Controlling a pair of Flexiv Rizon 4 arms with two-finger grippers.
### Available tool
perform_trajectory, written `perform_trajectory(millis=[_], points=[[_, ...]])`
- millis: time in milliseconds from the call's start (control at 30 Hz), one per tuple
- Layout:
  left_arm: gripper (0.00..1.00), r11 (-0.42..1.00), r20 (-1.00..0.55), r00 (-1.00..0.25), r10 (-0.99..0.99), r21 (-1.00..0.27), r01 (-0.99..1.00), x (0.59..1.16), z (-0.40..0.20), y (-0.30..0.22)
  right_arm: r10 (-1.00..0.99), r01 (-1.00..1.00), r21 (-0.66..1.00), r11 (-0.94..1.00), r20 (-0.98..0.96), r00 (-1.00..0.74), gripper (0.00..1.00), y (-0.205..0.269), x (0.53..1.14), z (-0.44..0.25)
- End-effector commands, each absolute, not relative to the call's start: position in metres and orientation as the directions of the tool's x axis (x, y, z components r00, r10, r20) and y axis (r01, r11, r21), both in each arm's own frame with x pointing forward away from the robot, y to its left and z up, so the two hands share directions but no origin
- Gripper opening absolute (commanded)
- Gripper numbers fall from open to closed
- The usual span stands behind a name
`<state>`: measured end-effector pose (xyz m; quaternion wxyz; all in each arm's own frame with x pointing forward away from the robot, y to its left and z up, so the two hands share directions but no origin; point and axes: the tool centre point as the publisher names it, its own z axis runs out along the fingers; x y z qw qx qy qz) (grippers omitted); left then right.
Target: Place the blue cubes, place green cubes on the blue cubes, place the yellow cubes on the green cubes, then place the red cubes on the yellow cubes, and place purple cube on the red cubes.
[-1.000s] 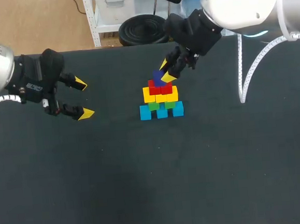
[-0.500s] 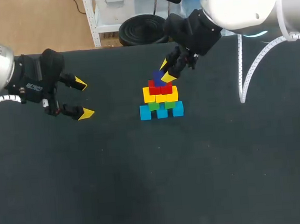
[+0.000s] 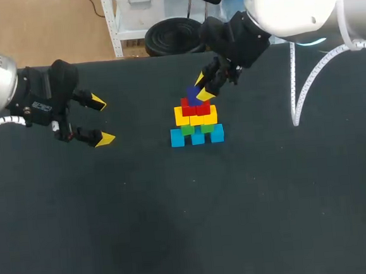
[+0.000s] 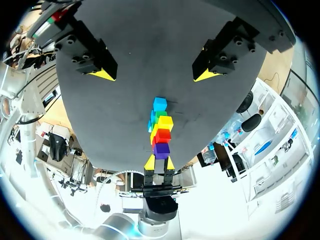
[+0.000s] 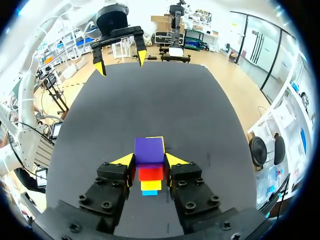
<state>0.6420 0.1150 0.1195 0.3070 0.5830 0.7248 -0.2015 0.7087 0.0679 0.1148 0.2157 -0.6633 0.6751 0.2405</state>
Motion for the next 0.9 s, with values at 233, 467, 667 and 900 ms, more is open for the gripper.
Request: perform_trajectory(millis=[233,467,667,900], points=[[1.0,0.237,-0.685,-0.127,0.717,0.069,0.969,0.6413,0.1185,0.1164,-0.794,-0.999,0.042,0.003,-0.607,-0.027,0.46,0.0694,0.7094,0.1143],[1.0,0.237,-0.685,-0.127,0.717,0.069,0.969,0.6413,0.1185,0.1164,-0.794,-0.999,0.043,0.005,-0.607,-0.03,0.5,0.0695,0.7094,0.1138],[1.0,0.237,-0.685,-0.127,0.717,0.069,0.969,0.6413,0.1185,0.1164,-0.793,-0.999,0.042,0.007,-0.609,-0.031,0.74,0.0691,0.7099,0.1149],[1.0,0.237,-0.685,-0.127,0.717,0.069,0.969,0.6413,0.1185,0.1164,-0.79,-0.999,0.036,0.01,-0.612,-0.03,1.0,0.0661,0.7103,0.1183]])
